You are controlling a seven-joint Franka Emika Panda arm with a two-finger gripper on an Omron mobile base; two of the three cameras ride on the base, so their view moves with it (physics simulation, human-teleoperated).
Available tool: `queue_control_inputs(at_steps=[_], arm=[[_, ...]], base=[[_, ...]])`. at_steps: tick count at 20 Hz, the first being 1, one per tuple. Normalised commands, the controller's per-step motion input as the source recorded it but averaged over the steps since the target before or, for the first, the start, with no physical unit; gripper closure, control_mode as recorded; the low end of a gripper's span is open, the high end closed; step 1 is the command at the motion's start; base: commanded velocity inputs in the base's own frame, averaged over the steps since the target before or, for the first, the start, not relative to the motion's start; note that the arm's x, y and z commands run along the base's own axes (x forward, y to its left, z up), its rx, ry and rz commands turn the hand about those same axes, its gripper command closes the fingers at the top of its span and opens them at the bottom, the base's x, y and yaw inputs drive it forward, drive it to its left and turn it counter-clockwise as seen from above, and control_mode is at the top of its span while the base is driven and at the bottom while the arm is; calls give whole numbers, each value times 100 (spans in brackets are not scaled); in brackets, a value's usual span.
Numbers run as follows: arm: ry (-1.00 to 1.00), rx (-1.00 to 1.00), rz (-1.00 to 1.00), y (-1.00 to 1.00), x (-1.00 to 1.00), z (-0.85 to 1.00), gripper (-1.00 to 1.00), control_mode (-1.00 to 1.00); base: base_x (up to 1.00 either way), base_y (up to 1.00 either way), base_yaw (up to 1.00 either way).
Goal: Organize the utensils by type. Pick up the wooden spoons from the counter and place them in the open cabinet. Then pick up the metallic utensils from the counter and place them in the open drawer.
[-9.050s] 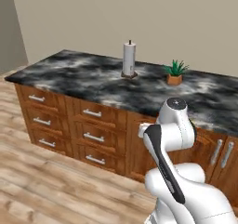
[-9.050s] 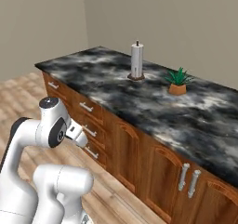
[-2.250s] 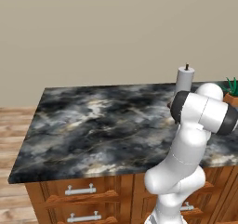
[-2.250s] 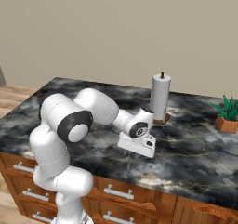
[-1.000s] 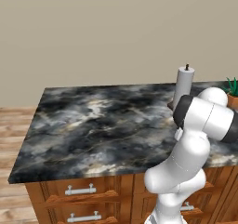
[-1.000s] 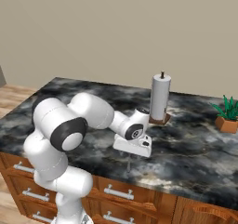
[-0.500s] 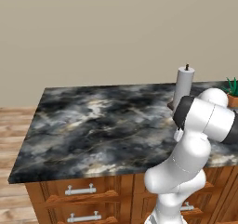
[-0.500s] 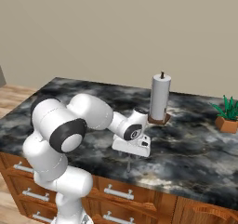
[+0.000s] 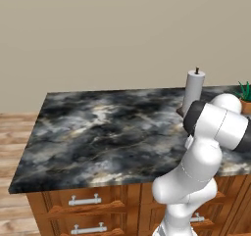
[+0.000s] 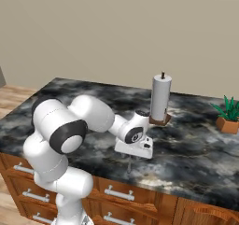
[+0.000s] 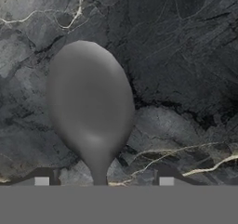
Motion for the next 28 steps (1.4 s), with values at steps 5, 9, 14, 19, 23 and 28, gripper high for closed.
queue_control_inputs(at_steps=[5,9,14,19,23,28], arm=[[-13,-10,0,15,-6,-22,-100,-100],[-14,-10,0,13,-8,-7,-100,-100],[-6,-5,0,4,-2,-5,-100,-100],[0,0,0,0,0,-6,-100,-100],[0,0,0,0,0,-6,-100,-100],[0,0,0,2,0,-13,100,-100]], base=[[0,0,0],[0,0,0],[0,0,0],[0,0,0],[0,0,0],[0,0,0]])
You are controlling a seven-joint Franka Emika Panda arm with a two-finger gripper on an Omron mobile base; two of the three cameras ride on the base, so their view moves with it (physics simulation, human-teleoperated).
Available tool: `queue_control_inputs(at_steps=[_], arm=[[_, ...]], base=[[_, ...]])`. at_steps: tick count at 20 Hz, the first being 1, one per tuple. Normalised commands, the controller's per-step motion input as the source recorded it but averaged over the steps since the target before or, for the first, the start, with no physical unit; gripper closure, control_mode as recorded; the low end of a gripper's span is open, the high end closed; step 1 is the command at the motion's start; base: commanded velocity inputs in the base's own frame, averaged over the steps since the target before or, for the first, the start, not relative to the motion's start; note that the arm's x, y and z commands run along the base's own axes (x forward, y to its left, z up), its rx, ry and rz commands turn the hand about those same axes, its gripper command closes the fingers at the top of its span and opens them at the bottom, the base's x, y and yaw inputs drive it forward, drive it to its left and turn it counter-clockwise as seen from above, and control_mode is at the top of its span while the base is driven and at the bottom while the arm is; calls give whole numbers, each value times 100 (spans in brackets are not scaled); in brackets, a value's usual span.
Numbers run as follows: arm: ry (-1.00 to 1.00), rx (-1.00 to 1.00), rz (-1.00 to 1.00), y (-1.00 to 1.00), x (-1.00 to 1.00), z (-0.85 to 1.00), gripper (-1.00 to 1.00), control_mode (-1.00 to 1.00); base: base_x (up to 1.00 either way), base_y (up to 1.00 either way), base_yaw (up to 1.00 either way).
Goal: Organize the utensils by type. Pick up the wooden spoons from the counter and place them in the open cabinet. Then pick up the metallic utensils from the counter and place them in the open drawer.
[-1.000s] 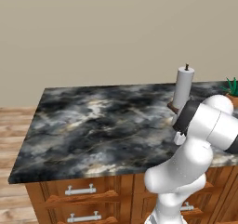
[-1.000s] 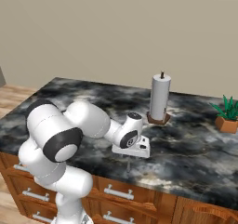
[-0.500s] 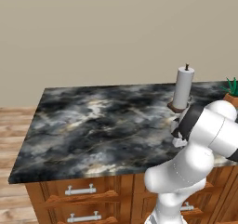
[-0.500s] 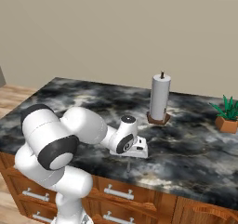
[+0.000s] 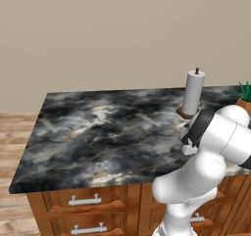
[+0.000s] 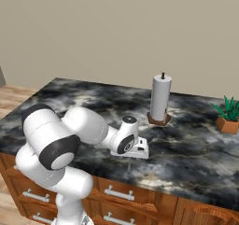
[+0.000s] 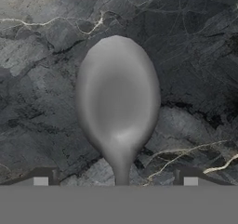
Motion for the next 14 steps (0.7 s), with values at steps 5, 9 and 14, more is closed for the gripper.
queue_control_inputs(at_steps=[5,9,14], arm=[[-3,0,0,3,0,-20,100,-100],[-2,0,0,0,-2,-22,100,-100],[-2,-2,-1,0,-9,-19,100,-100]], base=[[0,0,0],[0,0,0],[0,0,0]])
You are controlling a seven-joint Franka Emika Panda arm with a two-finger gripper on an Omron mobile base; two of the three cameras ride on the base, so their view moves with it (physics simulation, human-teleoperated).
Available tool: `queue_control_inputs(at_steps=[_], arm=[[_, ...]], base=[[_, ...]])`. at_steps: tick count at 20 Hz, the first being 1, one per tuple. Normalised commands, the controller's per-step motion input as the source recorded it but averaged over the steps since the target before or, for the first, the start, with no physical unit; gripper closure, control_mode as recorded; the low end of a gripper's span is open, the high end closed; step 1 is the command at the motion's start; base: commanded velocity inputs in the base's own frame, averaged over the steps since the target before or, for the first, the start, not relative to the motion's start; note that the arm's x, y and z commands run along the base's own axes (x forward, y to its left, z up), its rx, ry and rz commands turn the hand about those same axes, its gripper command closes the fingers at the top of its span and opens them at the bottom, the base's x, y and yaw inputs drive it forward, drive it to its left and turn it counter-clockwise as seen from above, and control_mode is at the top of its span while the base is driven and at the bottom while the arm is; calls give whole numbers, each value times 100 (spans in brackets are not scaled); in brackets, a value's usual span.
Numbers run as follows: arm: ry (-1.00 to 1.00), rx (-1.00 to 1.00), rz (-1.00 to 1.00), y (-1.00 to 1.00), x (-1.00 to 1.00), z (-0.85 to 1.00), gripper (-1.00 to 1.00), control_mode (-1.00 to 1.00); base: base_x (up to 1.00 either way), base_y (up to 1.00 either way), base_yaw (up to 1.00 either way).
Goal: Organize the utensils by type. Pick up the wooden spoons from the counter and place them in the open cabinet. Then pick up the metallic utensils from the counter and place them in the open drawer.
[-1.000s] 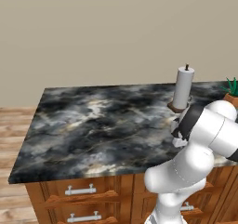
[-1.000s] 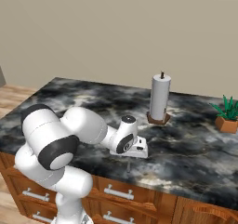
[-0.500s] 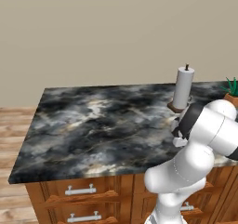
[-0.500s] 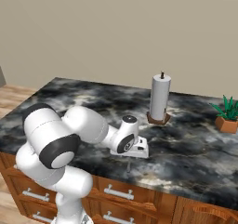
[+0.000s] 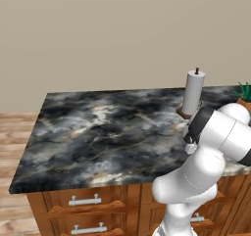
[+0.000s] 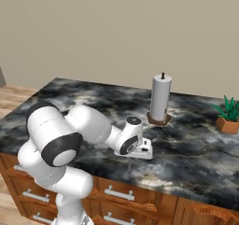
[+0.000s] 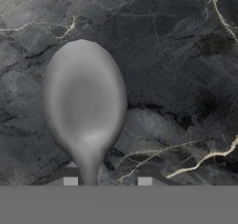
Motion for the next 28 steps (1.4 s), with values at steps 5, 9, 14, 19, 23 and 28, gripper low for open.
queue_control_inputs(at_steps=[5,9,14,19,23,28], arm=[[-2,-3,-3,2,-23,-3,100,-100],[-1,0,-3,2,-22,2,100,-100],[0,0,-4,0,-10,11,100,-100],[0,0,-2,2,0,63,100,-100],[0,0,0,11,0,90,100,-100],[0,0,0,15,-7,79,100,-100]], base=[[0,0,0],[0,0,0],[0,0,0],[0,0,0],[0,0,0],[0,0,0]])
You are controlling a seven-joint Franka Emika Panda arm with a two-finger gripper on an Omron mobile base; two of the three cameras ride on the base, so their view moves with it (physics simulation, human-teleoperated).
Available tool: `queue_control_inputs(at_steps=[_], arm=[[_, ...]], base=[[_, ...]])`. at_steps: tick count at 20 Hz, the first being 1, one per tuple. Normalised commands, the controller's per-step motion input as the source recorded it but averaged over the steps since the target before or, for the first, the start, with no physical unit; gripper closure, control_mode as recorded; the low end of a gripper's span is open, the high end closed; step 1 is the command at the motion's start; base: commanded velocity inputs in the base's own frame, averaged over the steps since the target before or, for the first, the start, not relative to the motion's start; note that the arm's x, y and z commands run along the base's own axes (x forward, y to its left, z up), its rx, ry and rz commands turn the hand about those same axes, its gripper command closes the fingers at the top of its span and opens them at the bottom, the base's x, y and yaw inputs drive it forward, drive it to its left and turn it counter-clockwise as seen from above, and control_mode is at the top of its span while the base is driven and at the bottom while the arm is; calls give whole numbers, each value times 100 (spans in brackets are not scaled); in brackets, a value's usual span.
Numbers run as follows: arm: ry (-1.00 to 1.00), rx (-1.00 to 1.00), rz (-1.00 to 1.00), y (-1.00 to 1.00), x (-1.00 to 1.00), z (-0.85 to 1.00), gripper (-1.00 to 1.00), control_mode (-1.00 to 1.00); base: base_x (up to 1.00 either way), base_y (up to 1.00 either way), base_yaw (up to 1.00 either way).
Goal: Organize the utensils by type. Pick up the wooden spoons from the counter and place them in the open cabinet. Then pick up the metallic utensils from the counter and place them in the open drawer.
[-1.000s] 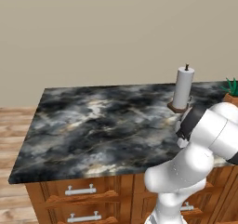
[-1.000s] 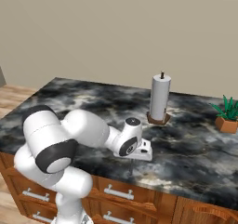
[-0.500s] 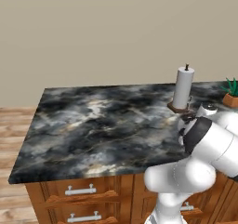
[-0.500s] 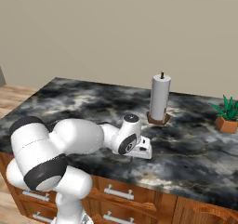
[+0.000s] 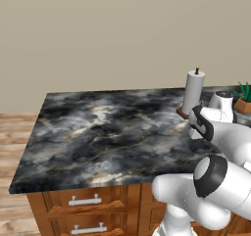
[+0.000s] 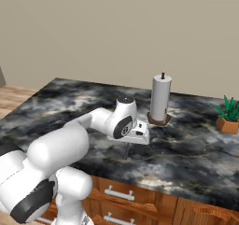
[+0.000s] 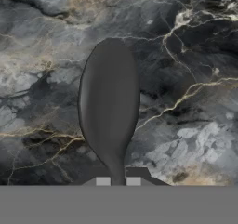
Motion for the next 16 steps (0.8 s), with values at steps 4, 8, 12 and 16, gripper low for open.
queue_control_inputs(at_steps=[4,8,12,16], arm=[[-9,0,0,2,-20,57,100,-100],[-17,0,0,2,-19,40,100,-100],[-12,0,0,0,-9,15,100,-100],[0,0,0,0,0,0,100,-100]], base=[[0,0,0],[0,0,0],[0,0,0],[0,0,0]])
